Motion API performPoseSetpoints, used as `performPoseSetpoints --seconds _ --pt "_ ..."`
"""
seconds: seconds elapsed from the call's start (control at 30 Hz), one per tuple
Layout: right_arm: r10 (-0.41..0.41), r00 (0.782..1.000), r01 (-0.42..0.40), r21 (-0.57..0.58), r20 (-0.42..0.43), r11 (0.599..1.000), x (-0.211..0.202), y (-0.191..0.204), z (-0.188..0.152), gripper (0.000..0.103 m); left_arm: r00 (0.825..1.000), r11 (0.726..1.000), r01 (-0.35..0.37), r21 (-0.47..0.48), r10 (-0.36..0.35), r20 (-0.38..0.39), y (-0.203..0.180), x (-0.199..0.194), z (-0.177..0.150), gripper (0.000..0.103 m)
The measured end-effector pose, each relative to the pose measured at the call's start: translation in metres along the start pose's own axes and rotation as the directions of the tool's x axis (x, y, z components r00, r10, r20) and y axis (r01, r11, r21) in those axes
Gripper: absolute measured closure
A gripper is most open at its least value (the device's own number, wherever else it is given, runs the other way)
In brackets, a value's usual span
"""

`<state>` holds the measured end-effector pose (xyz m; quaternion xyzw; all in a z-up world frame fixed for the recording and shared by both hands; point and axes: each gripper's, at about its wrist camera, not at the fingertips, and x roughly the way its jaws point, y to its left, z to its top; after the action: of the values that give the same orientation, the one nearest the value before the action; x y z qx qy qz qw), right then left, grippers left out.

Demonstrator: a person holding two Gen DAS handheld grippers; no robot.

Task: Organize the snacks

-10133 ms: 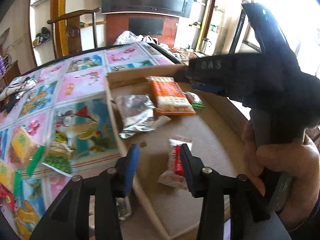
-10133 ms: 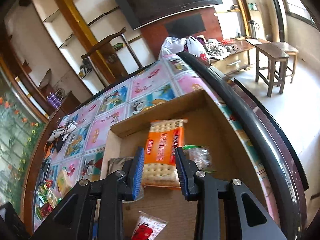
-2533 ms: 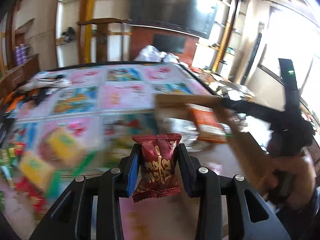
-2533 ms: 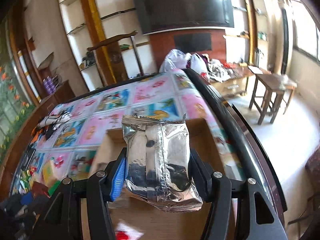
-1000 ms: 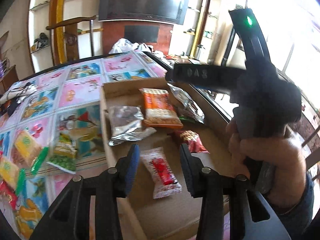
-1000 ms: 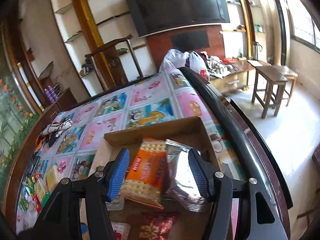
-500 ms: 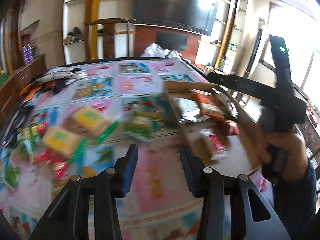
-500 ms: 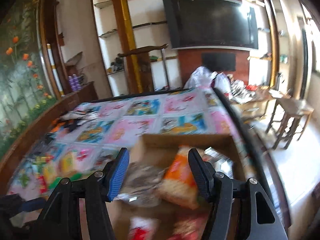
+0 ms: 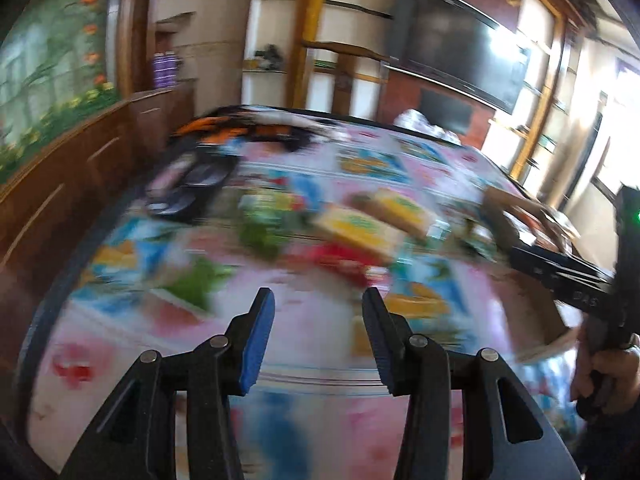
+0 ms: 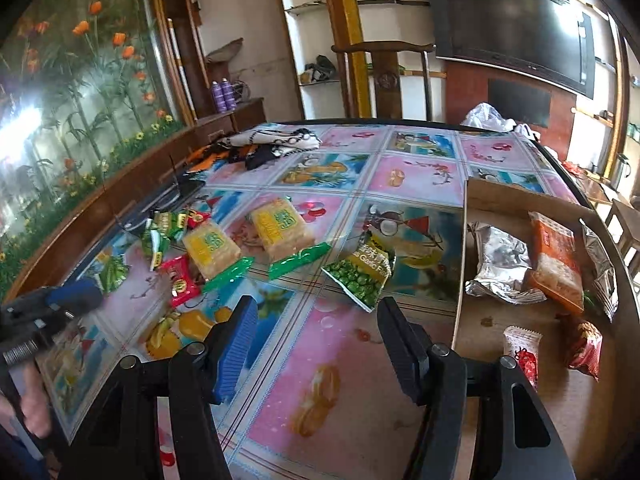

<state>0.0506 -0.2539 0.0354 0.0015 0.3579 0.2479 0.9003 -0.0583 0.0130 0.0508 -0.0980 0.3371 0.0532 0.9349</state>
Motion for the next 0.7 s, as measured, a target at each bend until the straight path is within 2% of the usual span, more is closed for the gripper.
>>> performPoseSetpoints --seconds 0.1,0.17,0.33,0.57,0.7 --pt "-0.012 1.000 0.011 0.038 0.010 0.999 0.001 -0.003 0.000 0.036 0.998 0.997 -0.054 -0.063 0.054 0.007 0.038 -0.003 0.005 0.047" --pt "-0.021 0.999 0.019 0.060 0.033 0.998 0.001 -0.008 0.000 0.036 0.998 0.993 -0.057 -0.103 0.057 -0.008 0.058 0.000 0.007 0.046" --pt "0.003 0.998 -0.007 0.074 0.061 0.997 0.002 -0.013 -0.004 0.036 0.996 0.994 -0.042 -0.096 0.035 -0.078 0.070 0.025 0.008 0.035" --pt "-0.020 0.996 0.015 0.061 0.082 0.998 0.000 -0.015 -0.003 0.032 0.982 0.994 -0.082 -0.076 0.068 -0.174 0.068 0.066 0.011 0.036" --pt "-0.059 0.998 0.054 0.132 0.037 0.990 0.008 -0.030 0.001 0.032 0.972 0.988 -0.146 -0.042 0.135 -0.190 0.064 0.082 0.016 0.050"
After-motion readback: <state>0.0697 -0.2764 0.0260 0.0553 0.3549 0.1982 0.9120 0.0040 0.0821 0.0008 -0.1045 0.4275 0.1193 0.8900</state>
